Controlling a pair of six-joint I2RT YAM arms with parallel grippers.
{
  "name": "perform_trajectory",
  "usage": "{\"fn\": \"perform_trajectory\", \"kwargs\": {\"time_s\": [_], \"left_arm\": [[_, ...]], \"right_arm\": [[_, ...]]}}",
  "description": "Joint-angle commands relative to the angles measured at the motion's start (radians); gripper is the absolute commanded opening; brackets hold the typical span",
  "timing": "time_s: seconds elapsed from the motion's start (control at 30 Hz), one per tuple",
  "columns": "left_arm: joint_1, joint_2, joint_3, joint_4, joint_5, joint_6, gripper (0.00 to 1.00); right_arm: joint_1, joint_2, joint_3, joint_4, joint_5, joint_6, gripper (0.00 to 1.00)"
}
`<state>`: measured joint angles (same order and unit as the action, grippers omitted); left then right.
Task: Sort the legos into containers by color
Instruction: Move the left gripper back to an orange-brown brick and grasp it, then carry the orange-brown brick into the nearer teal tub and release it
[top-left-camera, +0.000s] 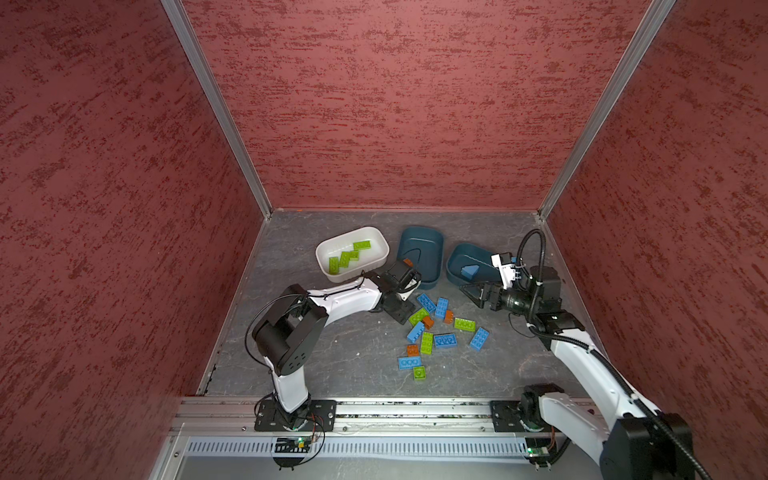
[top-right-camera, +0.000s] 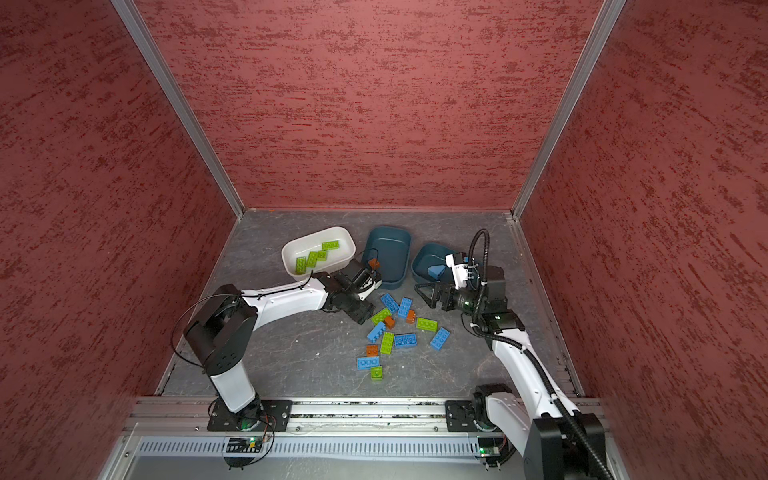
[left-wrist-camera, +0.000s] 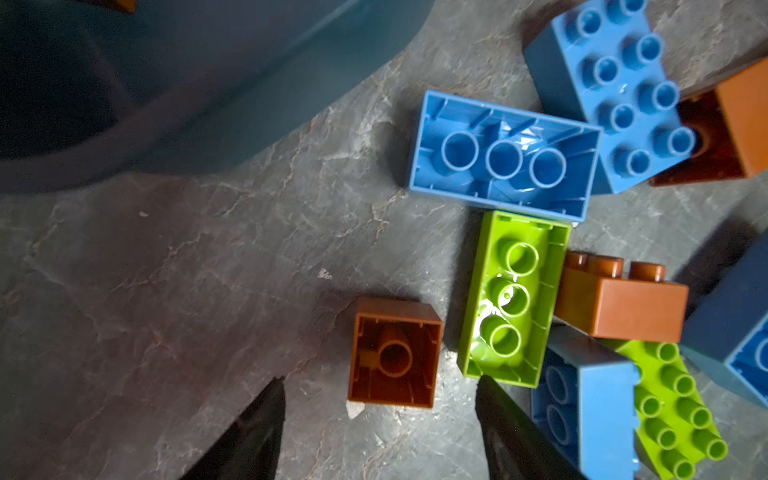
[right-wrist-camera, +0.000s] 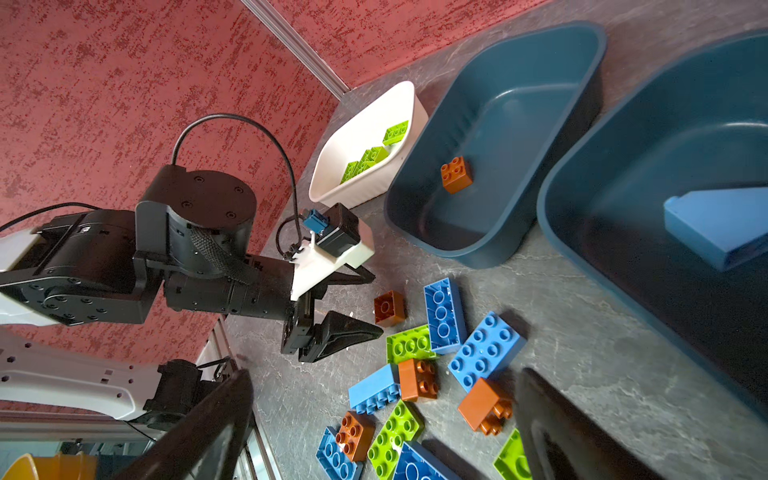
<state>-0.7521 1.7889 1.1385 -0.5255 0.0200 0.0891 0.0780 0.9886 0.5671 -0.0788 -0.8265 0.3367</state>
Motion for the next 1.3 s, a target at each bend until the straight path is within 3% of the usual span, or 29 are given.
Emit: {"fn": "perform_trajectory", "kwargs": {"time_s": [0.0, 0.37, 0.8, 1.0, 1.27], "left_arm": [[-0.003, 0.032, 0.007, 0.028, -0.020, 0.035, 0.71], [0.008, 0.061, 0.014, 0.042, -0.013, 0.044, 0.50], [0.042, 0.108, 0.035, 0.077, 0.011, 0.070, 0.47], [0.054, 0.086, 0.053, 0.049, 0.022, 0.065, 0.27], [0.068, -0.007, 0.142, -0.073, 0.035, 0.048, 0.27]], "right_arm": [[0.006, -0.020, -0.009, -0.013, 0.008, -0.014, 0.99], [0.006, -0.027, -0.011, -0.025, 0.012, -0.019, 0.99], [0.006, -0.036, -0.005, -0.044, 0.016, -0.024, 0.99], [0.006, -0.038, 0.002, -0.050, 0.018, -0.027, 0.99], [0.006, -0.015, 0.026, -0.037, 0.015, -0.030, 0.99]]}}
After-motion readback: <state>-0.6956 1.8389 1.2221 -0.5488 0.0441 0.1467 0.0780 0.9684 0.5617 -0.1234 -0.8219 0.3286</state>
